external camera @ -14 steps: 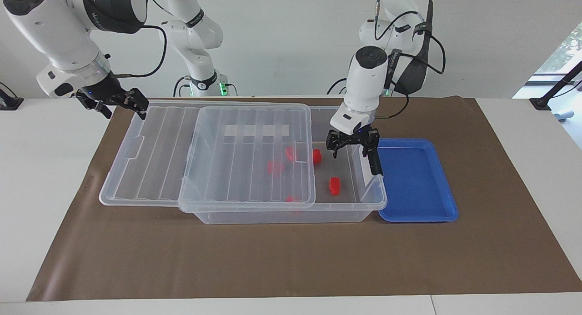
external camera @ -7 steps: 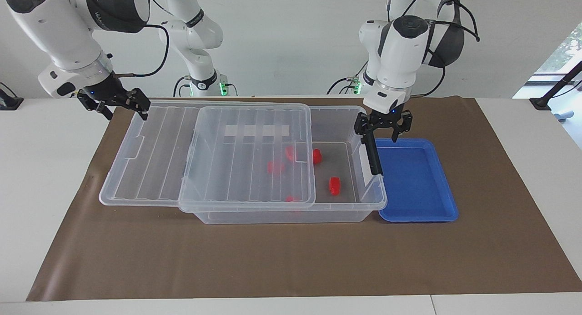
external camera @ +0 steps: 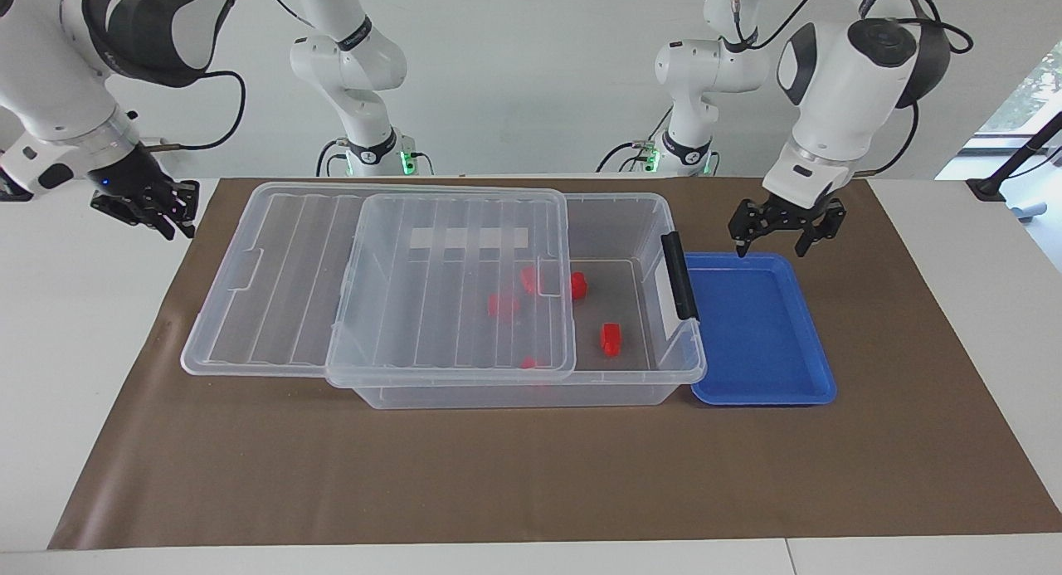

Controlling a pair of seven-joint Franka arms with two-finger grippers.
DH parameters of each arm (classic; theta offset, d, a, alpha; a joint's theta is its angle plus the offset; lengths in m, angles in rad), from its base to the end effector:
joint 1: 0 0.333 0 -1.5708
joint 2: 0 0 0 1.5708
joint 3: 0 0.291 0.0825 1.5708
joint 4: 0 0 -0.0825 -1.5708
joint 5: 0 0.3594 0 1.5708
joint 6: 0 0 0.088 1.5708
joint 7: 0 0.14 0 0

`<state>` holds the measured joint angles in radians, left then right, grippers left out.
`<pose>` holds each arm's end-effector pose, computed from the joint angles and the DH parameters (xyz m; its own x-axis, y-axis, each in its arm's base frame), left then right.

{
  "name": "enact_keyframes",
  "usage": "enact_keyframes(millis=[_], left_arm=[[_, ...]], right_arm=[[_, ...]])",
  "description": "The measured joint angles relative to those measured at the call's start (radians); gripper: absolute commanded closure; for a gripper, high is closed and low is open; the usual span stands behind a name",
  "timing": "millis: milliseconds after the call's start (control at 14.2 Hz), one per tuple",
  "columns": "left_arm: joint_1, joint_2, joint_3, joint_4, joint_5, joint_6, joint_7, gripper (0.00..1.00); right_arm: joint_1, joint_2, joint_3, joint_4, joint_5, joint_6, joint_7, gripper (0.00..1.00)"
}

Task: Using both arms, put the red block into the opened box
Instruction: 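Withdraw the left gripper back over the blue tray, then slide the clear lid back closed over the box with the right gripper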

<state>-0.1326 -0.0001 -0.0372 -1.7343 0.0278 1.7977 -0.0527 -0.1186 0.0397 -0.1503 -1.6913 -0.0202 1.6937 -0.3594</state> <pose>0.5399 -0.0893 0.5129 0.9903 -0.1227 0.0647 -0.1214 -0.9923 -0.0241 0.5246 -0.1461 0.5017 0.9947 0.0929 -0.0436 0.0935 -0.9956 0.0112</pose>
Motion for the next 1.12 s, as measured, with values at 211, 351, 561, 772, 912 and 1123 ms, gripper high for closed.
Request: enact_keyframes(millis=[211, 351, 561, 772, 912, 1123], left_arm=[[0.045, 0.017, 0.0, 0.076, -0.014, -0.074, 0.055, 0.0], [0.061, 0.018, 0.0, 0.091, -0.022, -0.099, 0.076, 0.0], [0.063, 0.019, -0.001, 0.09, -0.023, -0.107, 0.08, 0.0], [0.063, 0.019, -0.001, 0.089, -0.025, -0.112, 0.08, 0.0], [0.063, 0.019, -0.003, 0.089, -0.025, -0.116, 0.08, 0.0], [0.063, 0.019, -0.006, 0.089, -0.026, -0.118, 0.08, 0.0]], right_arm=[[-0.024, 0.005, -0.001, -0.107, 0.0, 0.132, 0.0, 1.0], [-0.028, 0.01, 0.001, -0.171, 0.0, 0.203, 0.0, 1.0], [-0.027, 0.011, 0.008, -0.199, 0.0, 0.218, 0.0, 1.0], [-0.025, 0.011, 0.022, -0.203, 0.001, 0.238, 0.005, 1.0], [-0.022, 0.011, 0.05, -0.204, 0.0, 0.238, 0.046, 1.0], [-0.02, 0.011, 0.084, -0.207, 0.0, 0.239, 0.107, 1.0]])
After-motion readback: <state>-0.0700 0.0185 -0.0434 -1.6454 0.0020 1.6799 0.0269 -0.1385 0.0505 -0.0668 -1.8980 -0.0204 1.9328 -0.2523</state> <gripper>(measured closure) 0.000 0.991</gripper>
